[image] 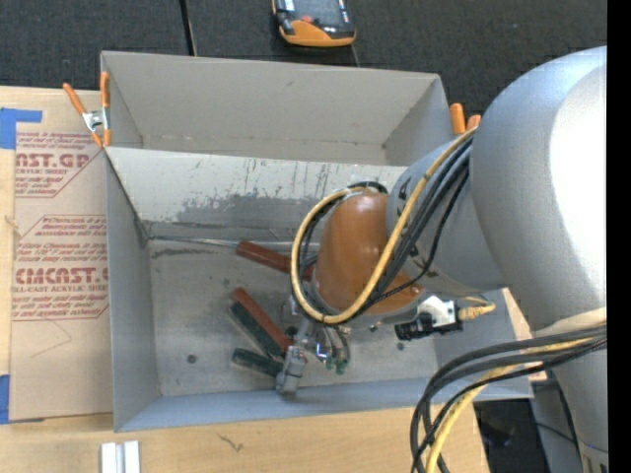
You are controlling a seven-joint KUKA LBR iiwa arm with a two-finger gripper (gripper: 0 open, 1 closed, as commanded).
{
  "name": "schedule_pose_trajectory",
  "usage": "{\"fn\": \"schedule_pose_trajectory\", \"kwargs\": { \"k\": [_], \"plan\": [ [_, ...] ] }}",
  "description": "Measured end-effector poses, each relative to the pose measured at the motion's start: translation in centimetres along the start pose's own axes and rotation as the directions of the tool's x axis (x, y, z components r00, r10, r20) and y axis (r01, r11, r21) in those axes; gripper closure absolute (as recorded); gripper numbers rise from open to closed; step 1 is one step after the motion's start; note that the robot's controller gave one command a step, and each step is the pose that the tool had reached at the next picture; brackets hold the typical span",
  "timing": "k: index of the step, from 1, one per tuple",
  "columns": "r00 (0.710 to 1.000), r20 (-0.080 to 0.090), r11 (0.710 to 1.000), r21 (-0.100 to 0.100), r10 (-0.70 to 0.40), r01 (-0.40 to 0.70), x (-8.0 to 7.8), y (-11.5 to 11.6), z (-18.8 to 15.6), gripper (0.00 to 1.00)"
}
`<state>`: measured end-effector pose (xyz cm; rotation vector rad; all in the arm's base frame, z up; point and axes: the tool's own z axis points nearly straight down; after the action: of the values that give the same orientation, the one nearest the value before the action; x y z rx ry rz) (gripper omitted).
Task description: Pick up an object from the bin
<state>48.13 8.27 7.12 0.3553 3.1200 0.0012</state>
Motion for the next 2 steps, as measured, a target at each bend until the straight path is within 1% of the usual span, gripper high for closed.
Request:
{"fn": "schedule_pose_trajectory", "kwargs": {
  "k": [1, 2],
  "plan": [
    [1.0, 0.003, 1.0, -0.001, 0.03, -0.03, -0.16, 0.14, -0.05, 1.0],
    [1.0, 0.003, 1.0, -0.001, 0.03, -0.03, -0.16, 0.14, -0.04, 1.0]
  ]
}}
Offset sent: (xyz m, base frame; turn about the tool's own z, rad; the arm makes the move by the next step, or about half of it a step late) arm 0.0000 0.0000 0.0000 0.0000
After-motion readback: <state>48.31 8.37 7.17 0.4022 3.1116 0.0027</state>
